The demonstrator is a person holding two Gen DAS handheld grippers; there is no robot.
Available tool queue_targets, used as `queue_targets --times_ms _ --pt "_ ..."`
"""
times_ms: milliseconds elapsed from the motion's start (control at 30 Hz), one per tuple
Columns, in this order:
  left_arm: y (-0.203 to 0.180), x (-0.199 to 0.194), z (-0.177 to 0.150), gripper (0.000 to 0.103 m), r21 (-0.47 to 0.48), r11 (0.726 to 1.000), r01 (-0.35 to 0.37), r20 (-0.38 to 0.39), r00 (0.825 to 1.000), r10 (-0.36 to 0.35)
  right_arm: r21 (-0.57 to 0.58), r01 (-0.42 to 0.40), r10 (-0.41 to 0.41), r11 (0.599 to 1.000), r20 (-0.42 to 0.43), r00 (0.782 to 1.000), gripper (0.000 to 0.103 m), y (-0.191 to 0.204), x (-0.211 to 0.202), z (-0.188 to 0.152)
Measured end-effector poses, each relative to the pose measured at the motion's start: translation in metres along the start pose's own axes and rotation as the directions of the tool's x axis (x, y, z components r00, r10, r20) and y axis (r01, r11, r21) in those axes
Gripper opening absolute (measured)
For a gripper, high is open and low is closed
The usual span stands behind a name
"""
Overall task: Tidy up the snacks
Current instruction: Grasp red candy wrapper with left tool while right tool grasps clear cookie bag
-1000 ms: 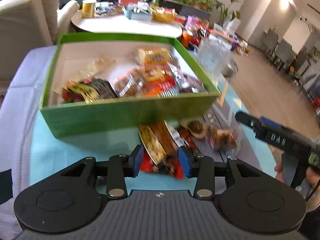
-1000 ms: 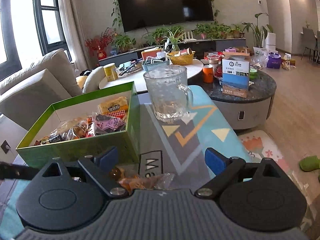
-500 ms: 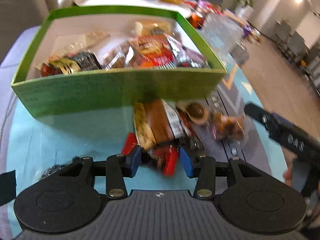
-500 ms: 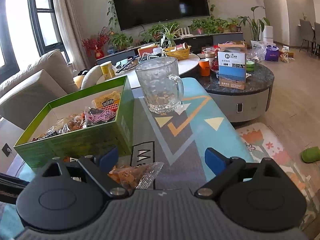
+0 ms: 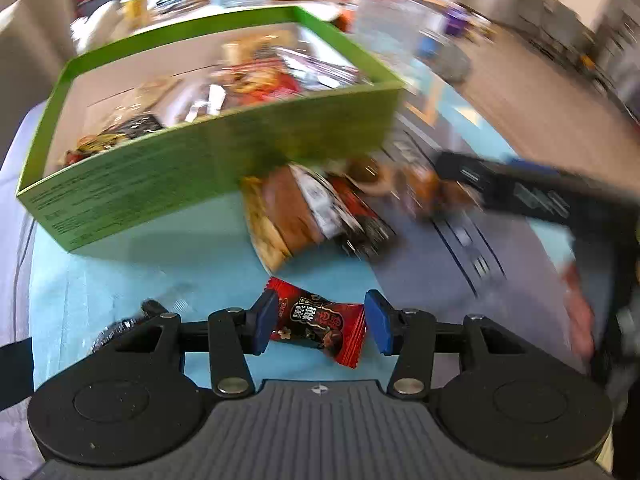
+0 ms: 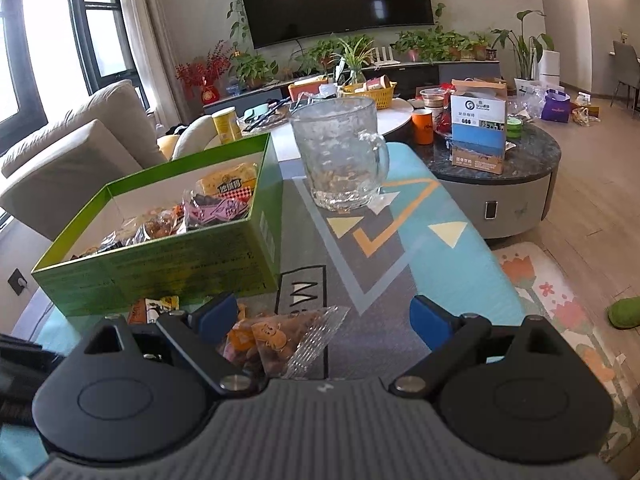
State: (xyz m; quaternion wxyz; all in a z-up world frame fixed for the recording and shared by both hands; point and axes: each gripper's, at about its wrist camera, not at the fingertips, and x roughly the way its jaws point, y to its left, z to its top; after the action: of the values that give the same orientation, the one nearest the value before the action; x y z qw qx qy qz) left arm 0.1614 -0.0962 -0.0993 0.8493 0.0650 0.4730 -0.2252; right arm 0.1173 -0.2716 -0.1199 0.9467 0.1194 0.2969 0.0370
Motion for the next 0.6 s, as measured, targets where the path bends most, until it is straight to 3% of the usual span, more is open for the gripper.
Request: queue_targets --times_ms 100,300,400,500,600 --pt "-0.005 -0.01 -0.014 0.044 0.049 0.998 0.026 -0.008 1.0 -0.026 -0.006 -0.022 0.022 1.0 -0.023 0.999 0.063 0.005 0.005 -0.004" --pt "0.01 -0.03 -0.022 0.043 -0.045 0.999 0.03 -0.001 1.0 -0.03 -0.046 -0.037 0.036 0.998 -0.043 0.998 0.063 0.025 0.008 -0.01" --pt "0.019 -0.042 -0.024 0.044 -0.126 0.991 0.04 0.022 0.999 -0.037 -0.096 0.013 -0.019 0.995 -0.054 0.998 0.063 0.037 0.011 -0.013" --pt "0.024 -0.045 -0.025 0.044 -0.217 0.972 0.086 -0.001 0.996 -0.089 -0.121 0.088 -0.095 0.989 -0.049 0.994 0.063 0.041 0.014 -0.016" --pt "0.021 -0.039 -0.025 0.044 -0.271 0.956 0.108 -0.034 0.992 -0.121 -0.089 0.114 -0.119 0.99 -0.053 0.991 0.063 0.033 0.014 -0.017"
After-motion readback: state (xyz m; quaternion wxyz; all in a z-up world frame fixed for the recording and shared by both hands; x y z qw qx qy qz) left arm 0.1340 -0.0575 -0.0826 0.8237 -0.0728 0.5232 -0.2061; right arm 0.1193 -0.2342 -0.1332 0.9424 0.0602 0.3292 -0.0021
